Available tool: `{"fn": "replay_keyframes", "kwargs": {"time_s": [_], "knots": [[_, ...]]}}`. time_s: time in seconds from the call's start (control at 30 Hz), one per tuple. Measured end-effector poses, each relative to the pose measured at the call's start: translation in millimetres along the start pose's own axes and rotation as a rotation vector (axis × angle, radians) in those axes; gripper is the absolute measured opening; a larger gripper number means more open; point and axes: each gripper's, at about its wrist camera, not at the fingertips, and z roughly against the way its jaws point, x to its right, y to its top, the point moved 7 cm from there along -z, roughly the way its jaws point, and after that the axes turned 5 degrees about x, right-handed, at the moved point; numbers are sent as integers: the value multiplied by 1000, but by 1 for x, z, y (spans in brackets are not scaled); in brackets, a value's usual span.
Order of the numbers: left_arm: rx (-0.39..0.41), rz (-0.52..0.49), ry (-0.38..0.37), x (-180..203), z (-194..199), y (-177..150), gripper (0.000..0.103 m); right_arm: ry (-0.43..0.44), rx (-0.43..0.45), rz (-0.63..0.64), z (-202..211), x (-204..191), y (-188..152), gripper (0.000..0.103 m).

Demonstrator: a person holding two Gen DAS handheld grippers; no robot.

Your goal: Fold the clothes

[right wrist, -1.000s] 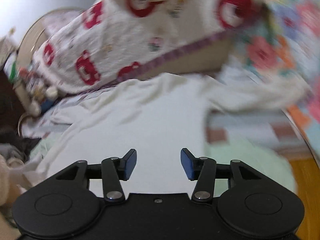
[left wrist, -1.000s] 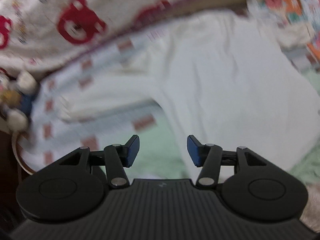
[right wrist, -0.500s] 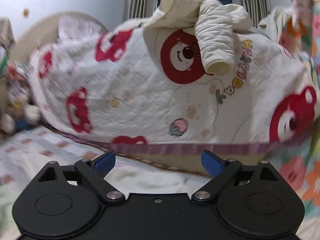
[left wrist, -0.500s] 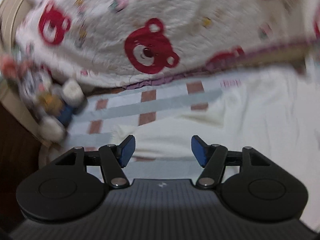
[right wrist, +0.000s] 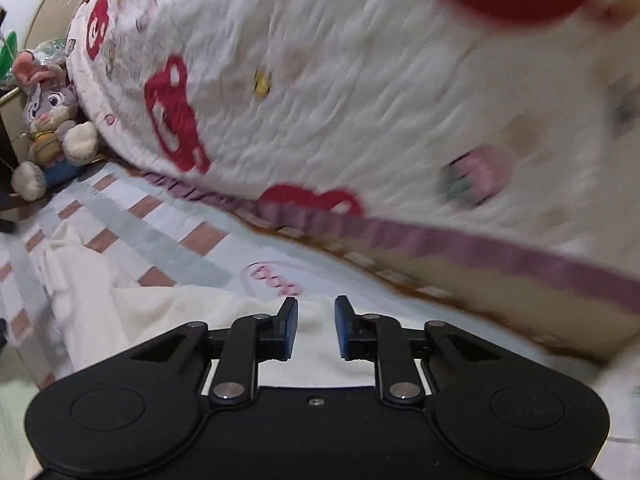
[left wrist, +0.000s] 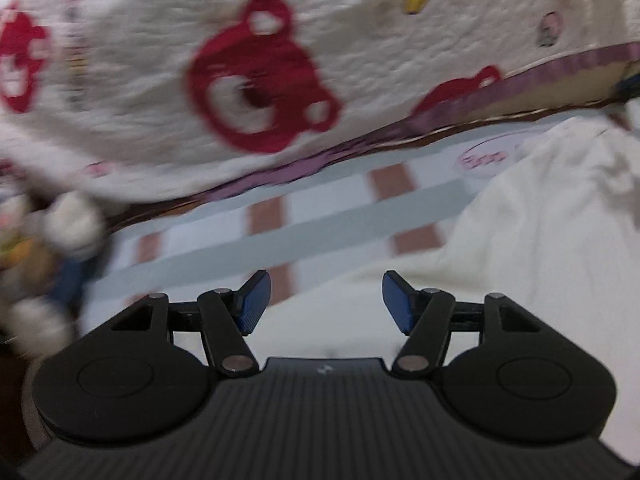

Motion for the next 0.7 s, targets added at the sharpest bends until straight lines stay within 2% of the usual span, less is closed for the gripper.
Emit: {"fn": "replay_keyframes", "kwargs": {"time_s": [0.07,0.1,0.17,0.2,0.23,0.27,0.33,0.4,0.47,0.5,0.63,0.7], "knots": [[-26,-21,-43,8,-30,-6,61,18,-73,-42,-47,-7,-6,26],[-39,-31,-64,12,-45,-9,61,17,-101,-50,-57,-7,-4,26],[-79,4,-112,12,-65,-21,61,14,-156,-65,-78,-8,-2,35],[-92,30,-133,12,-70,-26,61,12,-183,-72,-88,-8,0,36],[-103,54,-150,10,-75,-31,61,10,-211,-80,-99,-8,1,40],[-113,79,-167,9,-79,-37,61,9,-238,-87,-109,-8,2,51],[-96,130,-197,10,-86,-41,61,6,-293,-102,-130,-9,5,57],[-37,177,-258,17,-93,-34,61,-13,-343,-151,-144,-4,2,60],[28,217,-306,23,-108,-24,64,-32,-325,-165,-154,1,-1,67],[52,231,-326,28,-119,-19,65,-41,-316,-172,-159,3,-3,67],[13,223,-395,64,-170,-12,66,-78,-279,-200,-179,11,-9,70],[8,199,-434,83,-180,-10,66,-93,-283,-242,-186,13,-21,70]]}}
